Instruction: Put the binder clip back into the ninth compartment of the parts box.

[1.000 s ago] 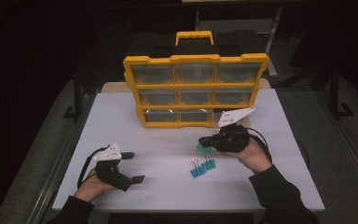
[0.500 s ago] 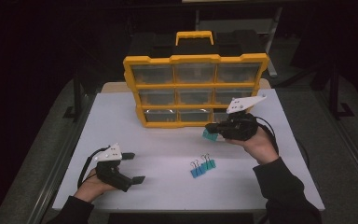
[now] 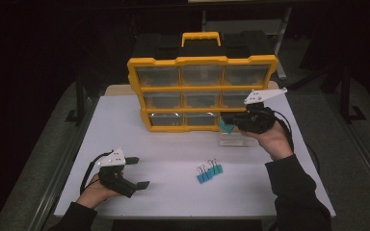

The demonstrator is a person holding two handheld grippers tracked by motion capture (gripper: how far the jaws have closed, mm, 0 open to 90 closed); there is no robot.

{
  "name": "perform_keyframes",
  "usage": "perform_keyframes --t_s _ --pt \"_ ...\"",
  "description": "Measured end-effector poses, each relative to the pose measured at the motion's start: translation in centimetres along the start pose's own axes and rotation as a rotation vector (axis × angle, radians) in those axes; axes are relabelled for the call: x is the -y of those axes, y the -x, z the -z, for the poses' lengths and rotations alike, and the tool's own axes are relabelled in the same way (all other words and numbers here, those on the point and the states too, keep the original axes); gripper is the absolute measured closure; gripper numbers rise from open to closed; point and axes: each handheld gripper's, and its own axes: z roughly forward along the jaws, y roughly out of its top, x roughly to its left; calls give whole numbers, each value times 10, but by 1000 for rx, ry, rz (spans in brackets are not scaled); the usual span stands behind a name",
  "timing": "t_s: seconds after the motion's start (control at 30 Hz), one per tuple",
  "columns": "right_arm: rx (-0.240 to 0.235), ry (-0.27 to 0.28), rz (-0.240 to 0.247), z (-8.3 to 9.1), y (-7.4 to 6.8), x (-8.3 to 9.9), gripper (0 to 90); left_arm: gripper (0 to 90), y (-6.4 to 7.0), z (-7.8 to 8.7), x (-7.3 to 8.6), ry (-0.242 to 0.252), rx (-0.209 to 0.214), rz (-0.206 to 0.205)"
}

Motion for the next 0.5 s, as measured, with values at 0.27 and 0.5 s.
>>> perform_keyframes --t_s 0.27,0.5 --pt "65 -7 -26 -6 12 3 870 5 0 0 0 -1 -1 -2" --pt "106 -22 -35 -14 19 8 870 5 0 0 1 -1 -4 1"
